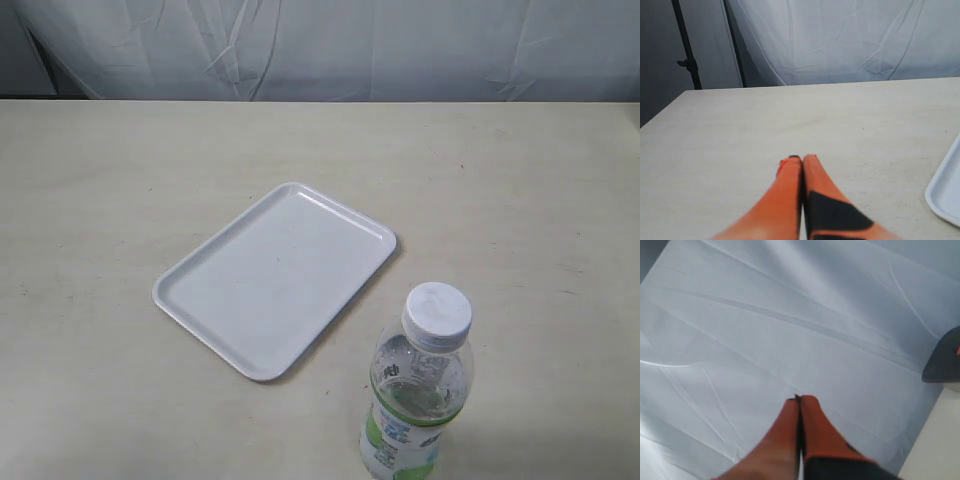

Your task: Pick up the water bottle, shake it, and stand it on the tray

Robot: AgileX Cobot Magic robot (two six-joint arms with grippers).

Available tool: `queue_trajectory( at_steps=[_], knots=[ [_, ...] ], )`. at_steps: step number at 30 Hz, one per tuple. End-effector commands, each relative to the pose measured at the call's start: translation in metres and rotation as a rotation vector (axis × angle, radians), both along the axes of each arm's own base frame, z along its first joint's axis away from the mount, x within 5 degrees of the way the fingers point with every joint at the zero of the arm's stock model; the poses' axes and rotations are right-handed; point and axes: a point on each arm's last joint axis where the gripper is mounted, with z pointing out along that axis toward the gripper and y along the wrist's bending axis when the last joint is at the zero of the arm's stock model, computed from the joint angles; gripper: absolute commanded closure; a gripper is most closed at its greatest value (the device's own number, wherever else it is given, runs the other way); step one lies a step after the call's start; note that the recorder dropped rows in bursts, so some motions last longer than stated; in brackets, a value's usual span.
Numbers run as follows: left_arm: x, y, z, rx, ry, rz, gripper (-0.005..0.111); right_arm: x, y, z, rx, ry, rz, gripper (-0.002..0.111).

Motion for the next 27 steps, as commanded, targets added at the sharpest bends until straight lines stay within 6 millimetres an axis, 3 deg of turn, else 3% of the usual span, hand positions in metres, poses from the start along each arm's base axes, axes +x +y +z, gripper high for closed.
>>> queue_trajectory(
  at_steps=[1,4,7,9,13,16,21,24,27],
  knots=[
    [0.0,0.0,0.0,-0.004,-0.006,0.0,0.107,-0.01,0.006,0.037,-0.108,-0.055,0.015,0.109],
    [0.0,0.0,0.0,-0.004,-0.006,0.0,0.107,-0.019,0.014,0.071,-0.413,0.057,0.006,0.109],
    [0.0,0.0,0.0,-0.002,-0.006,0.001,0.107,-0.007,0.015,0.117,-0.575,0.146,0.02,0.109],
    [0.0,0.0,0.0,-0.002,-0.006,0.001,0.107,0.005,0.02,0.136,-0.635,0.165,0.12,0.109],
    [0.0,0.0,0.0,-0.002,-0.006,0.001,0.107,0.018,0.043,0.147,-0.881,0.202,0.412,0.109],
    [0.0,0.0,0.0,-0.002,-0.006,0.001,0.107,0.012,0.061,0.146,-1.028,0.14,0.616,0.109],
    [0.0,0.0,0.0,-0.002,-0.006,0.001,0.107,-0.003,0.079,0.141,-1.128,0.038,0.883,0.108],
    [0.0,0.0,0.0,-0.002,-0.006,0.001,0.107,-0.007,0.082,0.138,-1.198,0.01,0.932,0.094],
    [0.0,0.0,0.0,-0.002,-0.006,0.001,0.107,-0.007,0.082,0.136,-1.231,0.02,0.93,0.062]
  ],
)
